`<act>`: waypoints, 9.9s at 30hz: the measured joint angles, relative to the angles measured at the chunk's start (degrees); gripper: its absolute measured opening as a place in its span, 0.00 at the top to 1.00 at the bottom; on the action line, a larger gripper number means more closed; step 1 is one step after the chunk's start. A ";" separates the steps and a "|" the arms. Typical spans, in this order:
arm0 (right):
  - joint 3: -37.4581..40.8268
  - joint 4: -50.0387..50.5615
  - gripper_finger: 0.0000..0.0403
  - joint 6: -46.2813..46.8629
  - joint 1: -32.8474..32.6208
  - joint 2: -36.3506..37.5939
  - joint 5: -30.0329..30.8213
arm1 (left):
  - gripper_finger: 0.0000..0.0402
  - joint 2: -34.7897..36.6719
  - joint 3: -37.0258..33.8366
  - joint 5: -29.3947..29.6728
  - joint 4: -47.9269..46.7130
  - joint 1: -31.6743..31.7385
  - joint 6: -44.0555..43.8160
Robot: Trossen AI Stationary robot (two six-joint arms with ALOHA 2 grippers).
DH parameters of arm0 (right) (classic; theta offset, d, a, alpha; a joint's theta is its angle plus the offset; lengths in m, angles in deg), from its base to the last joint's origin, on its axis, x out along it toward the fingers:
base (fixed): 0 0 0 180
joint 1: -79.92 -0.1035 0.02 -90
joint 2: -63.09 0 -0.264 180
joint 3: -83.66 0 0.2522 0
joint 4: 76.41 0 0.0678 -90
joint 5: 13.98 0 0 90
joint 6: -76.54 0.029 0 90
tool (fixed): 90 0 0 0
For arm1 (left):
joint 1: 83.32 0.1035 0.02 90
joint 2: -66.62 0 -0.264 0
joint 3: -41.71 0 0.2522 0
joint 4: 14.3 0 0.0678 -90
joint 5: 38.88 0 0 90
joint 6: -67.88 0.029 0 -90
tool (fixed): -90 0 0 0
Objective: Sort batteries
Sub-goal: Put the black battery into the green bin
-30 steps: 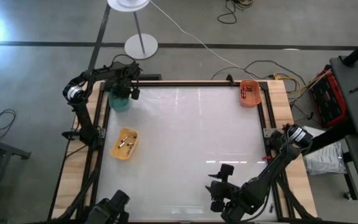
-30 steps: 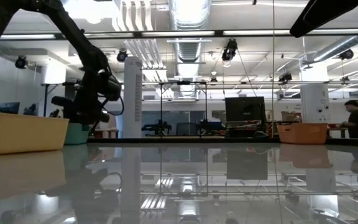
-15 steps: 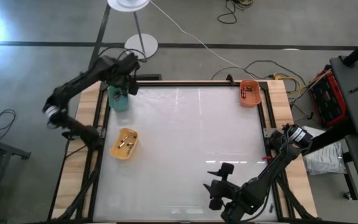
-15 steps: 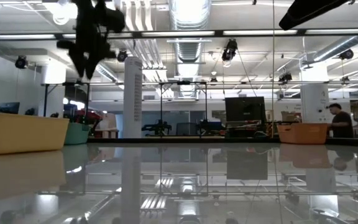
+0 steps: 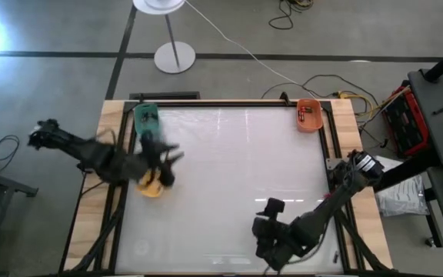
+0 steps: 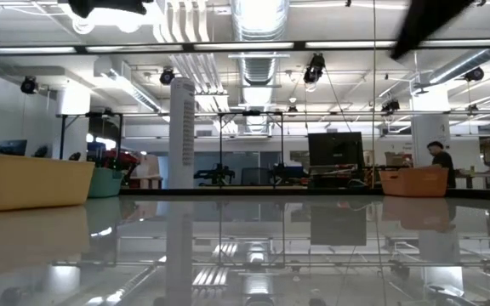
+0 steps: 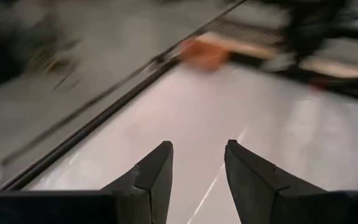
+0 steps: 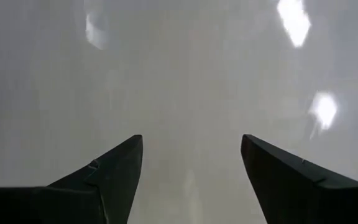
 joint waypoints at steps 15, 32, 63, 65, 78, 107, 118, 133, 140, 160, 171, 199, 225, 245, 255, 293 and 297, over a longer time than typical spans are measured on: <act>6.19 22.16 0.44 25.85 -1.65 -0.15 -60.65 | 0.68 -12.97 -25.34 14.95 51.58 -25.57 19.32; 13.28 16.88 0.29 17.27 -4.51 -11.46 -88.97 | 0.68 -14.91 -19.76 8.97 44.10 -25.40 35.23; 12.65 22.05 0.27 13.11 -13.56 -11.94 -70.13 | 0.68 -14.22 -20.03 9.34 44.29 -25.34 35.89; 12.65 22.75 0.28 13.14 -12.83 -11.34 -69.36 | 0.68 -14.24 -20.03 9.33 44.29 -25.34 35.89; 16.77 23.68 0.28 19.80 -7.07 -1.62 -73.38 | 0.68 -14.25 -20.03 9.34 44.18 -25.35 35.44; 43.57 -16.42 0.91 36.39 -4.23 6.74 -77.71 | 0.68 -14.18 -23.04 3.91 44.39 -24.99 36.12; 37.01 -11.73 0.96 35.99 -3.26 8.28 -68.72 | 0.68 -11.83 -31.18 -17.06 65.15 -21.07 47.21; 9.42 -13.06 0.97 4.22 5.15 8.66 -11.93 | 0.68 -13.27 -36.32 -19.38 77.95 -8.42 42.27; 5.73 -33.47 0.97 -23.24 10.91 8.06 -6.95 | 0.68 -16.58 -36.34 -19.39 86.45 -7.90 41.73; 5.19 -49.42 0.97 -38.99 19.86 6.34 -8.49 | 0.68 -23.27 -31.18 -28.59 92.10 -2.36 30.87; 5.26 -48.57 0.97 -38.41 19.80 6.34 -9.47 | 0.68 -28.60 -25.33 -37.35 89.84 -0.78 31.46; 5.45 -47.41 0.96 -36.53 19.97 6.36 -9.27 | 0.96 -21.95 -26.66 -37.11 83.89 -0.80 26.59; -0.25 -11.98 0.42 -18.07 10.62 7.95 -4.55 | 0.98 -10.43 -26.81 -27.76 62.84 0.32 23.33; 2.12 -3.87 0.42 -2.50 4.15 6.19 -3.92 | 0.98 2.43 -12.79 -31.58 -13.18 47.09 3.33; 3.67 -3.41 0.44 -6.14 2.29 6.23 -6.85 | 0.98 -15.49 -2.25 -36.70 -25.12 71.03 10.21; 11.82 -5.79 0.42 3.70 -6.88 6.18 -6.91 | 0.98 -58.46 22.42 -34.00 -37.63 81.76 0.81; 11.82 -5.95 0.42 4.27 -6.98 6.18 -6.93 | 0.98 -60.68 23.65 -34.00 -38.48 82.26 0.98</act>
